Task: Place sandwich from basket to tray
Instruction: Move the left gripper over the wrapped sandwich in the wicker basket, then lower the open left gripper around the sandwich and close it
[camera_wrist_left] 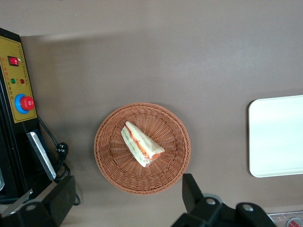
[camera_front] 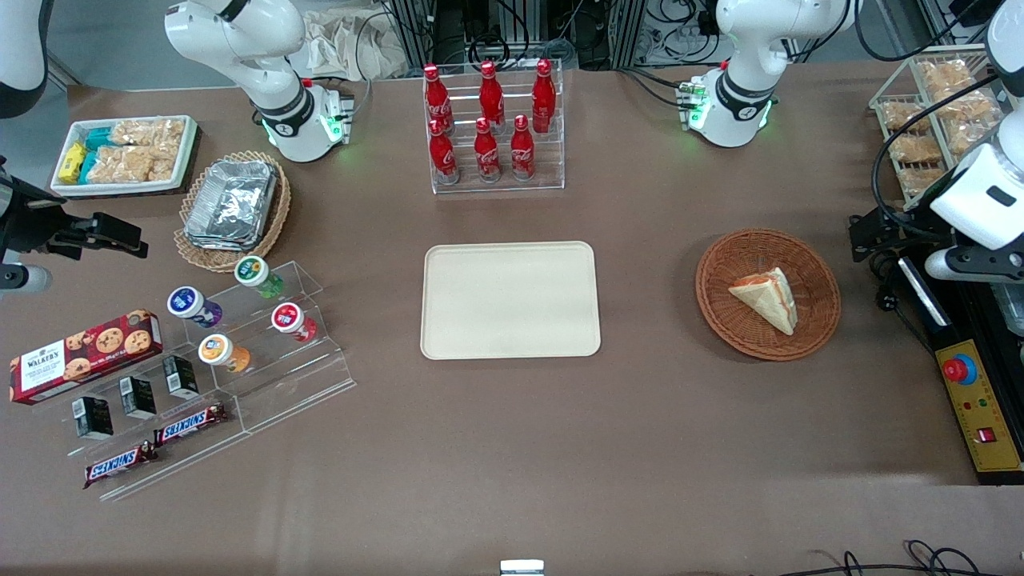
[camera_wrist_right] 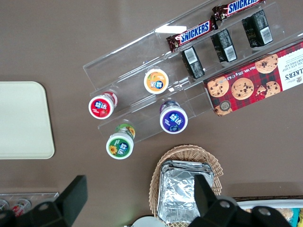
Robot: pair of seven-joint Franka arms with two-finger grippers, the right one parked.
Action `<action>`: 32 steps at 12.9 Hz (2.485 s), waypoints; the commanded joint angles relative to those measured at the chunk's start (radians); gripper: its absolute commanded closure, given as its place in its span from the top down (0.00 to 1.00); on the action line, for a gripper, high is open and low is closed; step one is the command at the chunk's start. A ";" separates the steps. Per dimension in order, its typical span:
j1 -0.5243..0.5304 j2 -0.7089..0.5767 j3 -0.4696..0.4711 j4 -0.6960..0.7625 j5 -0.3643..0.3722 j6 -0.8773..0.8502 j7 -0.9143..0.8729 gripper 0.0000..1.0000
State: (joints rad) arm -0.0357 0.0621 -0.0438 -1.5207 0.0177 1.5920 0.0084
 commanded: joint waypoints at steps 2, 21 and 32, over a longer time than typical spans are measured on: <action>0.004 0.022 -0.005 0.037 0.015 -0.032 -0.005 1.00; 0.030 -0.234 0.030 -0.834 -0.030 0.591 -0.850 1.00; 0.030 -0.099 0.030 -1.012 -0.031 0.963 -0.880 1.00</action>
State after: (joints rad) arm -0.0083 -0.0545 -0.0082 -2.5186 -0.0053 2.5010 -0.8522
